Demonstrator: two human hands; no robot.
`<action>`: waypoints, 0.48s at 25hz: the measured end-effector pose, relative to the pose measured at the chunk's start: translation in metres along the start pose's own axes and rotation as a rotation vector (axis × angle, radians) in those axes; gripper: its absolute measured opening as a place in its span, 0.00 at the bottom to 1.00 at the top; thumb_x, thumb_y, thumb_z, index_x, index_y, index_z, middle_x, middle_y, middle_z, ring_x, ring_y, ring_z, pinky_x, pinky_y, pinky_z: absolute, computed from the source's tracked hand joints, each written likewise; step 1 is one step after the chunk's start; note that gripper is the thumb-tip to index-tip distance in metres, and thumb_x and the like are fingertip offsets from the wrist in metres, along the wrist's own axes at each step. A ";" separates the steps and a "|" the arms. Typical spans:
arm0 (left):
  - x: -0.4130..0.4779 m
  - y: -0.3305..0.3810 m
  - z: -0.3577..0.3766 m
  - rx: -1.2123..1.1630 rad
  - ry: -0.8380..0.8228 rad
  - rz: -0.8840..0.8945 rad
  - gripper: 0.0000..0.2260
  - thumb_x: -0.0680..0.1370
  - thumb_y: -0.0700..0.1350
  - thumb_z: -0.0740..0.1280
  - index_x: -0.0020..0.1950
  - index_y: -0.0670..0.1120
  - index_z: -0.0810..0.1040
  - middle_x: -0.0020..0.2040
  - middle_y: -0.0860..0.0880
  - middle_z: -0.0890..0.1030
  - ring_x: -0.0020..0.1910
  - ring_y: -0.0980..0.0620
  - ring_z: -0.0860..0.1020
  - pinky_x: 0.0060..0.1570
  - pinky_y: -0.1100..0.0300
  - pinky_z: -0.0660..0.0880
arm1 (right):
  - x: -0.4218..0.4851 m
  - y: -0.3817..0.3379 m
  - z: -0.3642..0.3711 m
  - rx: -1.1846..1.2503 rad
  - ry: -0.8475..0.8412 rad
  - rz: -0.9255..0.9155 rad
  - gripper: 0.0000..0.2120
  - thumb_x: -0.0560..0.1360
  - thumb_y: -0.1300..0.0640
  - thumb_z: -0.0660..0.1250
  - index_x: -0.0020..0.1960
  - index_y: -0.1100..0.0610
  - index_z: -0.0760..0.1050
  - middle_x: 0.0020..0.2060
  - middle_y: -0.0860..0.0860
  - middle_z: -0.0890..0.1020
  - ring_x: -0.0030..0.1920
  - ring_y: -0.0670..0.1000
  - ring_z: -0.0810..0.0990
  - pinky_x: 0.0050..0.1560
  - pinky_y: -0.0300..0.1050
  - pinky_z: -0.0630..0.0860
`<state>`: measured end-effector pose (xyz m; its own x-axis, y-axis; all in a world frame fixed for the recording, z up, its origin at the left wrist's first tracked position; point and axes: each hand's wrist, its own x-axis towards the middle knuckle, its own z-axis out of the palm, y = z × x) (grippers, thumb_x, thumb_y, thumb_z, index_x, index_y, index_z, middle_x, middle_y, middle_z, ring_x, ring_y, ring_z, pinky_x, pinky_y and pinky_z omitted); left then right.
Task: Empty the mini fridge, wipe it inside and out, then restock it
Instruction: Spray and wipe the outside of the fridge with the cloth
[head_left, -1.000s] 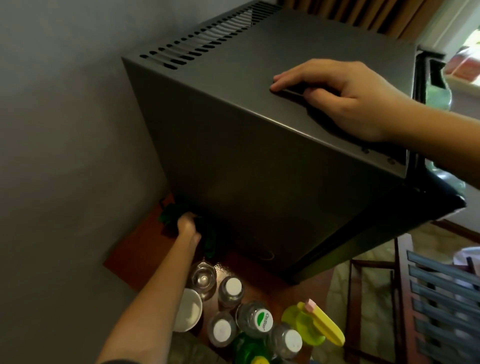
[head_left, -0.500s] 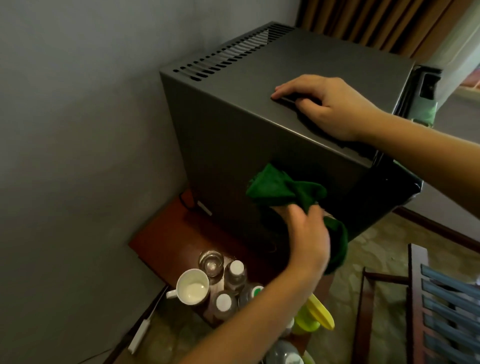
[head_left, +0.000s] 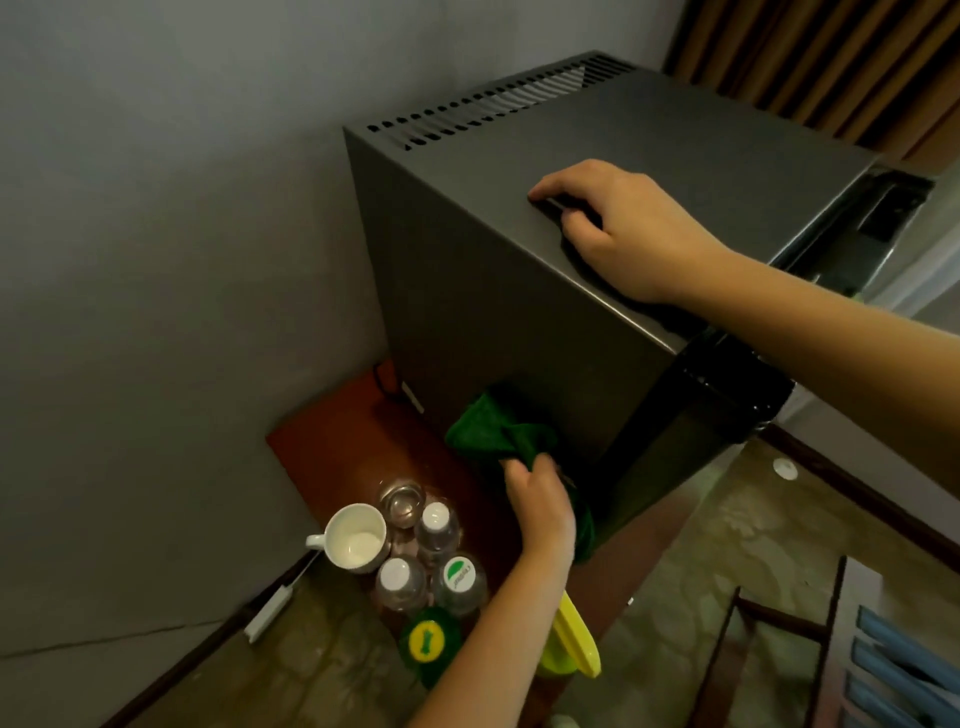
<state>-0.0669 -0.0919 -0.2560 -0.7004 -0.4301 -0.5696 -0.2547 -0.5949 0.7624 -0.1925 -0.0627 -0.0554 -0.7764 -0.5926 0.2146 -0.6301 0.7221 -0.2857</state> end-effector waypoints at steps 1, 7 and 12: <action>0.012 -0.005 -0.002 -0.048 0.041 -0.050 0.16 0.79 0.34 0.55 0.66 0.41 0.67 0.60 0.42 0.74 0.59 0.43 0.74 0.60 0.50 0.70 | 0.001 0.000 0.001 0.004 0.002 -0.001 0.17 0.80 0.58 0.54 0.68 0.54 0.71 0.65 0.52 0.73 0.64 0.51 0.71 0.60 0.38 0.63; 0.021 -0.012 0.004 -0.188 0.128 -0.111 0.17 0.78 0.34 0.54 0.67 0.39 0.69 0.63 0.35 0.73 0.56 0.41 0.74 0.61 0.47 0.70 | 0.005 0.005 0.003 0.007 -0.015 -0.069 0.18 0.81 0.57 0.53 0.69 0.55 0.69 0.66 0.54 0.71 0.63 0.54 0.71 0.61 0.44 0.66; -0.062 -0.018 0.035 0.072 0.043 0.340 0.19 0.76 0.37 0.61 0.67 0.38 0.68 0.60 0.40 0.75 0.59 0.44 0.74 0.62 0.51 0.69 | 0.008 0.007 0.005 0.019 -0.044 -0.106 0.19 0.82 0.55 0.52 0.70 0.58 0.67 0.66 0.56 0.69 0.65 0.56 0.70 0.63 0.48 0.66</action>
<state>-0.0417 -0.0306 -0.2237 -0.7251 -0.6246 -0.2902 -0.0587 -0.3638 0.9296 -0.2033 -0.0639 -0.0604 -0.7036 -0.6808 0.2036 -0.7081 0.6479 -0.2808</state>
